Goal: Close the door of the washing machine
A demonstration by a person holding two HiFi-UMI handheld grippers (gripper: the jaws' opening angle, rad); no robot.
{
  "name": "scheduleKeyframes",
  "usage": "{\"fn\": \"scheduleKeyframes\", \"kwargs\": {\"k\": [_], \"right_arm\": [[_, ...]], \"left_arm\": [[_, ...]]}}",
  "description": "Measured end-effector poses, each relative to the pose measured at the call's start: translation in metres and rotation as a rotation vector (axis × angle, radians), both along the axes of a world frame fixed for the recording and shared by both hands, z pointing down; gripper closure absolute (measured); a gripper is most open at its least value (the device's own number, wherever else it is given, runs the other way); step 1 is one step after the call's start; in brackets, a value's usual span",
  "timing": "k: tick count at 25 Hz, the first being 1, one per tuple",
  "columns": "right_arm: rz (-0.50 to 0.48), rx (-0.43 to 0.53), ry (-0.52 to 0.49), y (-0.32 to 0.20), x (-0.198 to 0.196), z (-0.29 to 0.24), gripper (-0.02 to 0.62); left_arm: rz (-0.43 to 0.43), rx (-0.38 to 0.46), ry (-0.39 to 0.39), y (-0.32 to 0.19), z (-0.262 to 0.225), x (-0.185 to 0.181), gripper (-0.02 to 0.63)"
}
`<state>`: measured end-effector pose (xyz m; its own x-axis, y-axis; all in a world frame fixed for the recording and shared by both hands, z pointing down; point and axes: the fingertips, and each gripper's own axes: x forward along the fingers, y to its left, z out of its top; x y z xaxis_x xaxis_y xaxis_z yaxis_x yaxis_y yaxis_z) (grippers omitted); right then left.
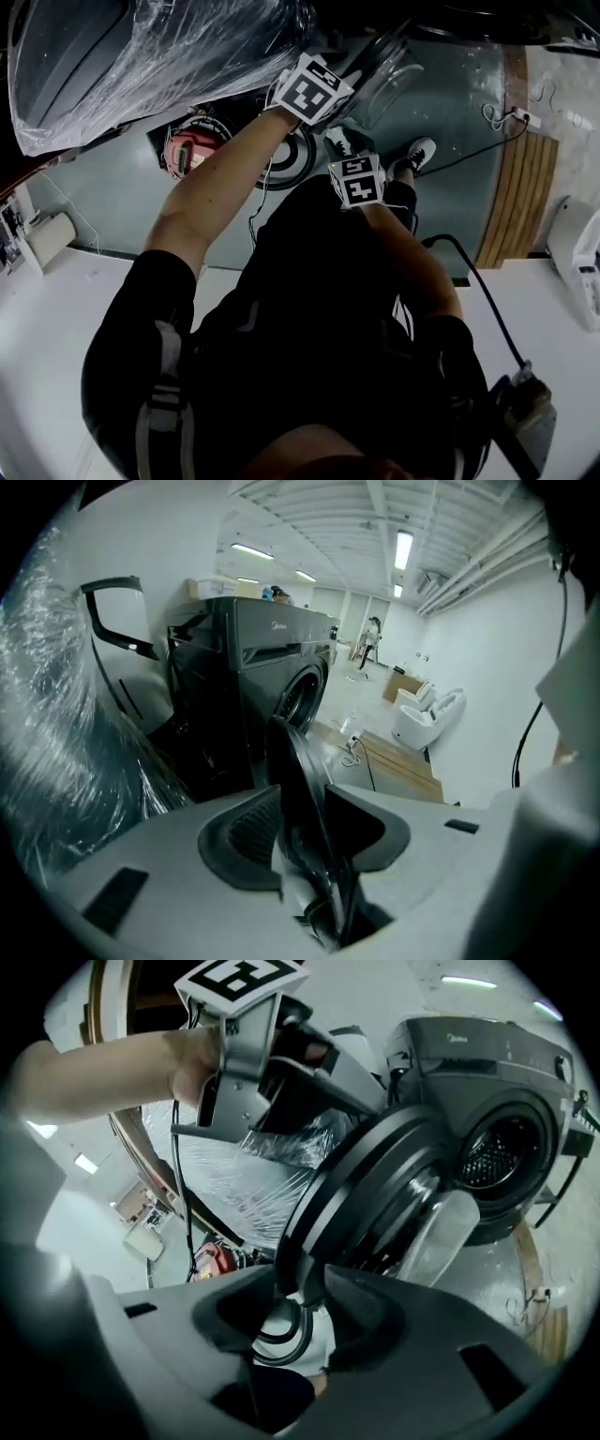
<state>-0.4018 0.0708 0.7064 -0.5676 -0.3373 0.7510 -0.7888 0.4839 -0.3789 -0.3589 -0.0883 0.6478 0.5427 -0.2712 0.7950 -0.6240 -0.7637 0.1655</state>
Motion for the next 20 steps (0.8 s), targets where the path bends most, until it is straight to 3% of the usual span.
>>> {"fn": "scheduleKeyframes", "kwargs": {"k": [7, 14, 20], "right_arm": [[-0.067, -0.05, 0.005, 0.027, -0.044, 0.02, 0.405], [-0.016, -0.072, 0.015, 0.02, -0.053, 0.032, 0.405], [0.08, -0.105, 0.066, 0.019, -0.031, 0.04, 0.405]], "left_arm": [[-0.025, -0.002, 0.01, 0.0, 0.004, 0.001, 0.474], [-0.03, 0.002, -0.01, 0.004, 0.005, 0.007, 0.479], [-0.029, 0.018, -0.03, 0.013, 0.005, 0.018, 0.502]]}}
